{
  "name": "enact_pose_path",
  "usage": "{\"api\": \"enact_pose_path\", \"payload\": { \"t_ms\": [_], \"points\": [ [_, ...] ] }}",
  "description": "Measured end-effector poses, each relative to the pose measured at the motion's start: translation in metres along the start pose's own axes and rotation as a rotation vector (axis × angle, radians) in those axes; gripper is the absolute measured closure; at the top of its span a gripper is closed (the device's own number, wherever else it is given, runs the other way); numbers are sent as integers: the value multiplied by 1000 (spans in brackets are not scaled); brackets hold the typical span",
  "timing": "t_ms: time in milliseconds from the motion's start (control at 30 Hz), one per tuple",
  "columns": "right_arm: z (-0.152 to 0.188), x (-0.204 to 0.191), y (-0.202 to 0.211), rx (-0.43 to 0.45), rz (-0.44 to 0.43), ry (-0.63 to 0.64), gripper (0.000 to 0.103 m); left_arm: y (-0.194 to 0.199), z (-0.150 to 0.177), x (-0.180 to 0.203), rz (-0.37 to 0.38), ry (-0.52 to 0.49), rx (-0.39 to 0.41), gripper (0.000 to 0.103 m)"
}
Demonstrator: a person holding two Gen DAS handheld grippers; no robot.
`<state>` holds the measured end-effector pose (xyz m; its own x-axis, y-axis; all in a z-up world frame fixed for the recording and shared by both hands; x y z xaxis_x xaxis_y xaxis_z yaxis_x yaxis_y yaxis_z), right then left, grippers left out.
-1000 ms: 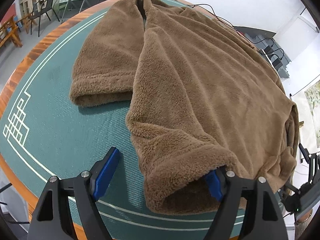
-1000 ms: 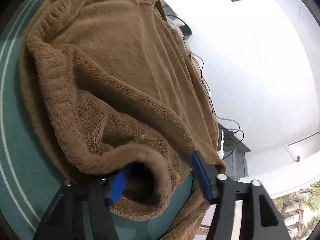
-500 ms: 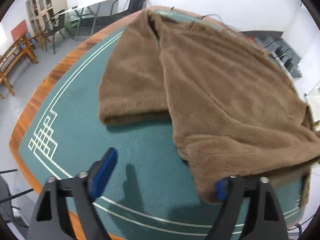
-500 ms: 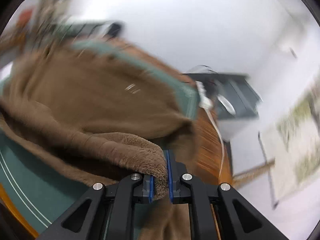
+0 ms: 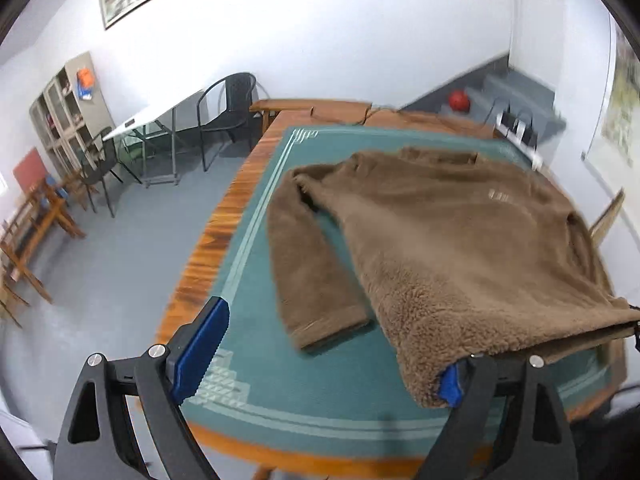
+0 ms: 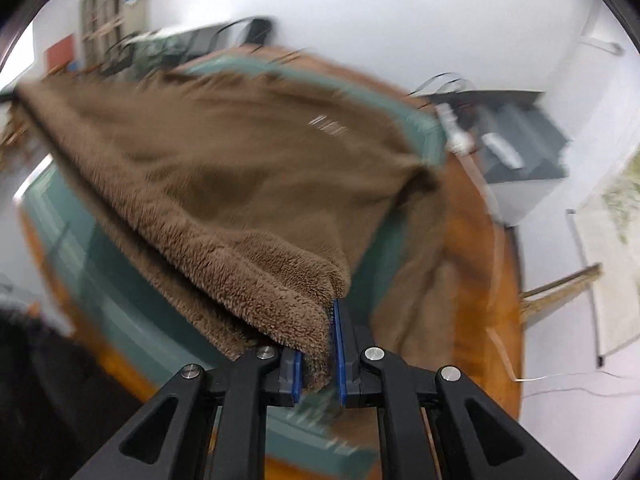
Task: Fold clothes
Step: 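Lift the hem with both grippers and pull it to spread the sweater flat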
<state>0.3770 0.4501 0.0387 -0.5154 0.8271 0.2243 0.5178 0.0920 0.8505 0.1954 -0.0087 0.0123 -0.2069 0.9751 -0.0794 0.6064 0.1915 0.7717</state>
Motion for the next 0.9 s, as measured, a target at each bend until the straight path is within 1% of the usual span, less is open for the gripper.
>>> {"api": "enact_pose_path", "payload": {
  "t_ms": [67,133,233,333,433,567,667,700,800,833,900],
  "points": [
    [14,-22,-12,-47,-59,26,92,-8,16,-5,-18,-31,-55,11],
    [30,-34,-22,-91,-91,41,92,-29,41,-4,-14,-56,-142,11],
    [52,-37,-46,-158,-91,68,92,-69,89,4,-3,-111,-267,11],
    [69,-38,-69,-212,-112,57,92,-104,132,14,1,-148,-351,12],
    [79,-41,-81,-234,-104,87,92,-124,150,21,34,-128,-376,12],
    [80,-38,-86,-230,-133,67,91,-132,149,22,76,-103,-374,11],
    [80,-37,-87,-224,-171,52,82,-134,149,24,110,-123,-390,11],
    [81,-36,-88,-224,-174,61,76,-134,149,25,115,-135,-394,11],
    [82,-28,-89,-229,-130,83,37,-133,148,25,139,-178,-418,11],
    [81,-25,-86,-222,-140,75,37,-131,146,24,145,-193,-424,11],
    [78,-21,-79,-196,-207,23,37,-127,140,22,153,-221,-425,11]
  ]
}}
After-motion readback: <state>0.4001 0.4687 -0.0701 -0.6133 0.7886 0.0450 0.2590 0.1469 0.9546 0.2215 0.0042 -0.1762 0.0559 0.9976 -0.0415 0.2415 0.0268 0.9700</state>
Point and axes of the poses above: each gripper's, at about its wrist camera, not at the fingertips, and y roughly against the way its jaws point, x to its right, z to its underside, the point moved 9 cm from there along -y, roughly the way its jaws point, and after that the axes turned 3 degrees about y, right-handed, at the moved point
